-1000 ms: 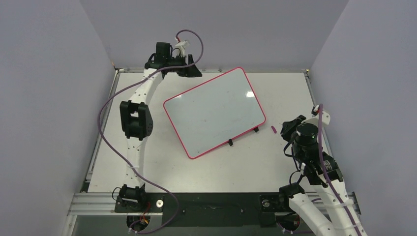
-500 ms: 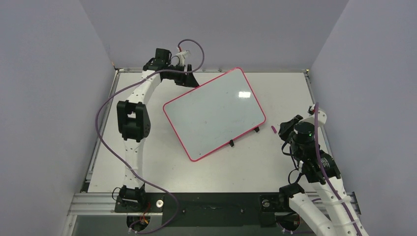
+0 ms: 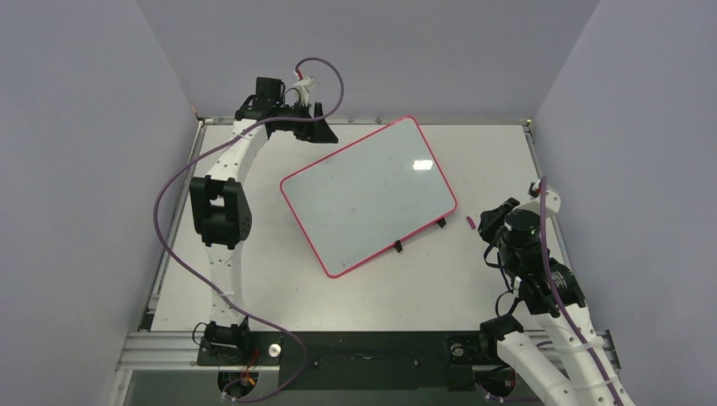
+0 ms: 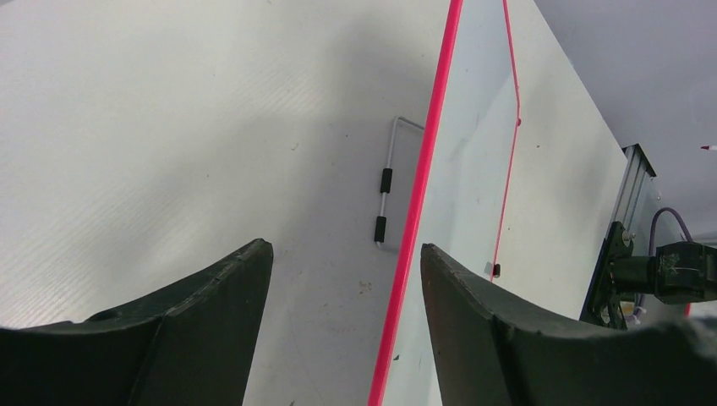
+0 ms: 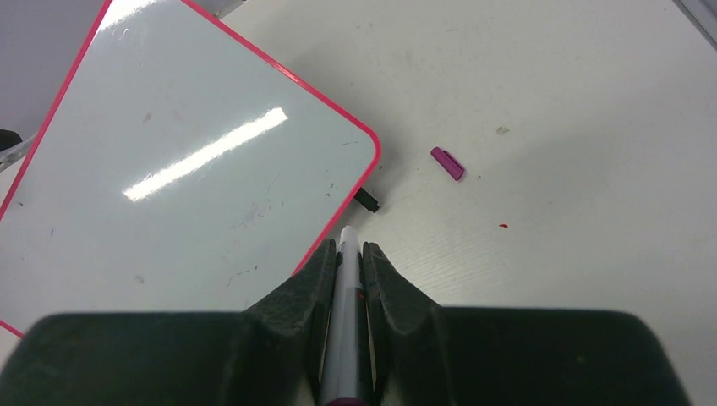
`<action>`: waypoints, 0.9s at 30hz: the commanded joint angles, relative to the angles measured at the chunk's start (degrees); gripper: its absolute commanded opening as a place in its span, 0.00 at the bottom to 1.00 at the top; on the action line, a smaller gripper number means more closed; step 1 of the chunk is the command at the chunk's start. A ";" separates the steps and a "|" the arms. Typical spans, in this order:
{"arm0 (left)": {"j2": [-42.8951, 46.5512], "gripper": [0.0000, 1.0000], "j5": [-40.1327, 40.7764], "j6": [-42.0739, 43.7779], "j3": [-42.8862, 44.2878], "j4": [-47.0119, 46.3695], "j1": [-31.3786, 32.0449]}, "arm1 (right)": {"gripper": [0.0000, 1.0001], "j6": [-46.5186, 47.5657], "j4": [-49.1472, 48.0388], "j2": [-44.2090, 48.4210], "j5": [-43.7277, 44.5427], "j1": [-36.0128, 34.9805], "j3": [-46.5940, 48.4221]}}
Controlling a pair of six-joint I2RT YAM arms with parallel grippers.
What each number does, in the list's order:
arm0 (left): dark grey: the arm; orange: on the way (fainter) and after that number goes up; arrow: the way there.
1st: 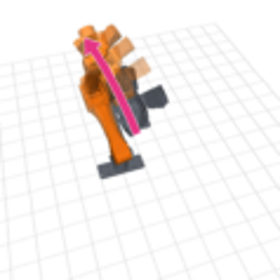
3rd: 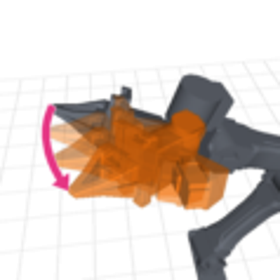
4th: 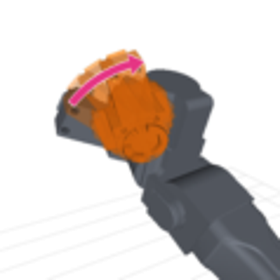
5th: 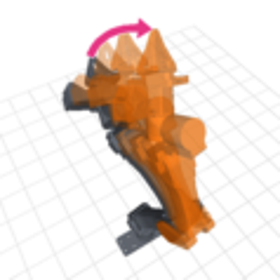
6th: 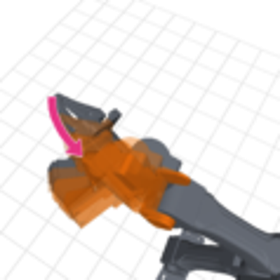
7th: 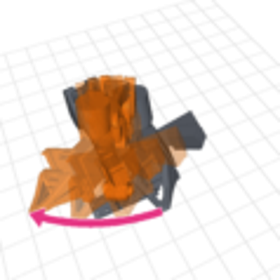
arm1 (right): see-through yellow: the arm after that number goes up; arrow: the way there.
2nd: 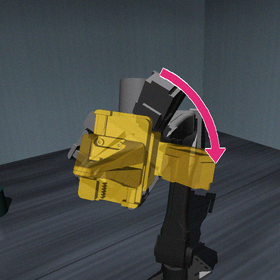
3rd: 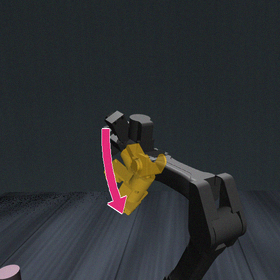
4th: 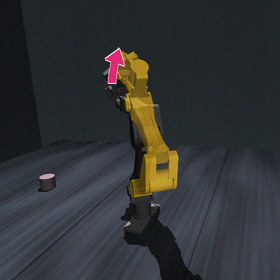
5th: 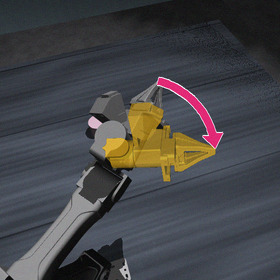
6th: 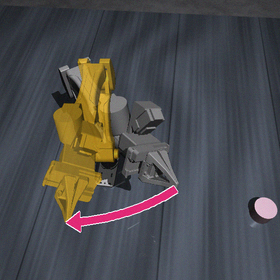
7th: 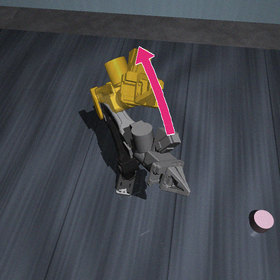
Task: Write a sentence on the whiteboard
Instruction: Pick up the whiteboard from the whiteboard stand.
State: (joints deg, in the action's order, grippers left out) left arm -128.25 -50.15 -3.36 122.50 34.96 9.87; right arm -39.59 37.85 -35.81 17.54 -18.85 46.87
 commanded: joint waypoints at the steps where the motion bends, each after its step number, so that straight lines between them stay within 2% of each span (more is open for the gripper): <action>1: 4.22 0.62 -3.34 5.58 -0.15 4.61 -0.22 | 0.00 0.43 -1.17 0.42 0.32 -0.50 -0.24; 7: 0.95 0.62 -4.82 9.50 3.51 12.37 0.05 | 0.00 0.37 -1.19 -0.03 -0.15 -0.48 -0.33; 13: 0.36 0.62 -8.11 13.10 3.25 17.36 0.81 | 0.00 0.39 -1.17 -0.39 -0.29 -0.48 -0.54; 21: -3.21 0.59 -5.15 15.44 6.66 23.97 1.90 | 0.00 -0.03 -1.69 -0.98 -0.52 -0.59 -0.71; 23: -3.36 0.55 -5.03 15.79 6.60 24.39 2.41 | 0.00 -0.04 -1.70 -0.94 -0.51 -0.73 -0.79; 25: -3.58 0.44 -4.22 16.04 7.07 25.08 3.04 | 0.00 0.10 -1.72 -0.89 -0.55 -0.78 -0.86; 26: -3.81 0.35 -3.97 16.11 7.28 25.43 3.22 | 0.00 0.11 -1.72 -0.86 -0.46 -0.76 -0.94; 27: -3.96 0.30 -3.26 16.39 7.95 26.21 3.56 | 0.00 0.10 -1.72 -0.76 -0.47 -0.77 -0.97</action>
State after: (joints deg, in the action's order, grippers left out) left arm -131.83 -54.19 10.61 126.72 57.95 12.16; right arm -39.62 37.80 -36.27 17.08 -19.22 46.19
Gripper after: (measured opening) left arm 0.376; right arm 0.100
